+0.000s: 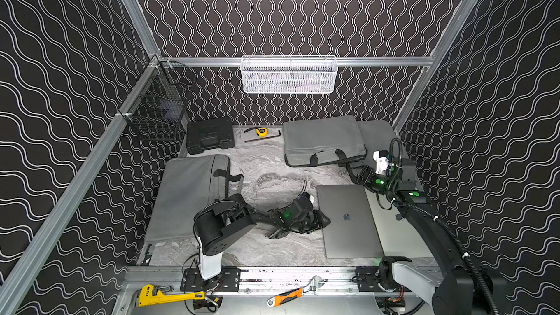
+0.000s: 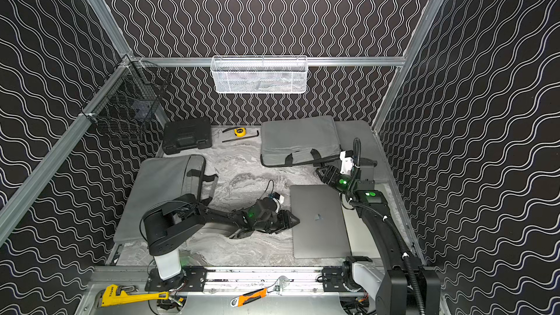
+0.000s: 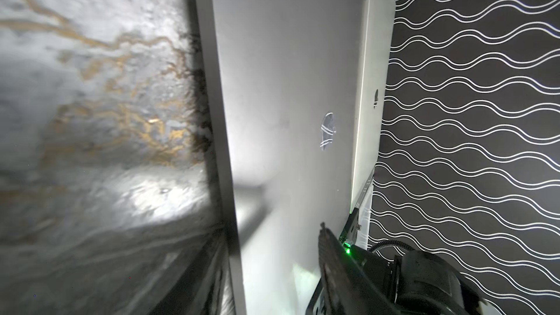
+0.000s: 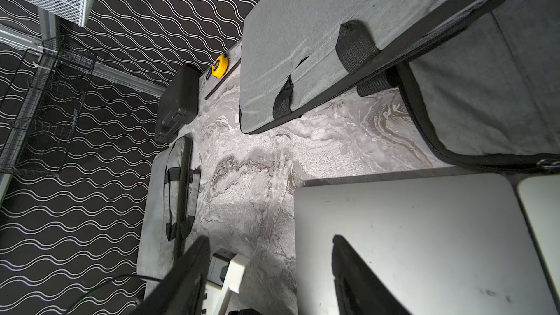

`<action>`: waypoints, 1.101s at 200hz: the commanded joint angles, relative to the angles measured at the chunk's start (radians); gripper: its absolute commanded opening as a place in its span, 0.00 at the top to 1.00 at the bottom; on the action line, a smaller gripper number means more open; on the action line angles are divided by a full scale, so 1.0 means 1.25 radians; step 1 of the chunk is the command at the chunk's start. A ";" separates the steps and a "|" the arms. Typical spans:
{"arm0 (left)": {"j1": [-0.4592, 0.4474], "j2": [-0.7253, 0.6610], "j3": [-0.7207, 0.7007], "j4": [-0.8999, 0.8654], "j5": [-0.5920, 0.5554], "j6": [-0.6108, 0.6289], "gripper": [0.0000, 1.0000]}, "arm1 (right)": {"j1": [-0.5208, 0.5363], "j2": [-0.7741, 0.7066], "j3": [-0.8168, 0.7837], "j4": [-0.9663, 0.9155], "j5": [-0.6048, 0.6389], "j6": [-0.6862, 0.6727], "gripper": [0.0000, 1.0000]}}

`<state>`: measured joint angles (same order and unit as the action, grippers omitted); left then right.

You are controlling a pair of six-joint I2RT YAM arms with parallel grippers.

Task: Open the zippered laptop bag and take out the laptop
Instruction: Place the laptop at the center of the board.

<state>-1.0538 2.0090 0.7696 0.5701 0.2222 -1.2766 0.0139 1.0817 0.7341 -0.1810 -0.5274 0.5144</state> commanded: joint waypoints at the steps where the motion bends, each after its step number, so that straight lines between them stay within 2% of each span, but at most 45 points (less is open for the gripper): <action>1: 0.008 -0.015 -0.004 0.040 -0.001 0.026 0.49 | 0.003 0.006 0.009 0.023 0.013 -0.005 0.35; 57: 0.055 -0.086 -0.031 -0.050 -0.005 0.088 0.49 | 0.016 0.039 0.027 0.035 0.030 0.002 0.35; 86: 0.108 -0.173 -0.005 -0.254 -0.034 0.215 0.47 | 0.060 0.066 0.047 0.046 0.070 0.010 0.35; 105: 0.152 -0.244 0.034 -0.440 -0.093 0.327 0.45 | 0.112 0.099 0.069 0.051 0.097 0.015 0.35; 134: 0.235 -0.332 0.101 -0.695 -0.227 0.490 0.34 | 0.199 0.165 0.095 0.088 0.125 0.039 0.35; 164: 0.334 -0.372 0.158 -0.881 -0.381 0.613 0.22 | 0.281 0.250 0.141 0.113 0.129 0.057 0.35; 195: 0.413 -0.354 0.196 -0.992 -0.529 0.664 0.09 | 0.351 0.332 0.186 0.125 0.117 0.068 0.35; 220: 0.479 -0.311 0.197 -1.031 -0.562 0.654 0.04 | 0.394 0.376 0.200 0.134 0.107 0.072 0.35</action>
<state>-0.5095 1.5803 1.0080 -0.5968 -0.3614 -0.5003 0.4690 1.5139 0.9646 -0.0547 -0.3805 0.5869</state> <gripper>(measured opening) 0.953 0.646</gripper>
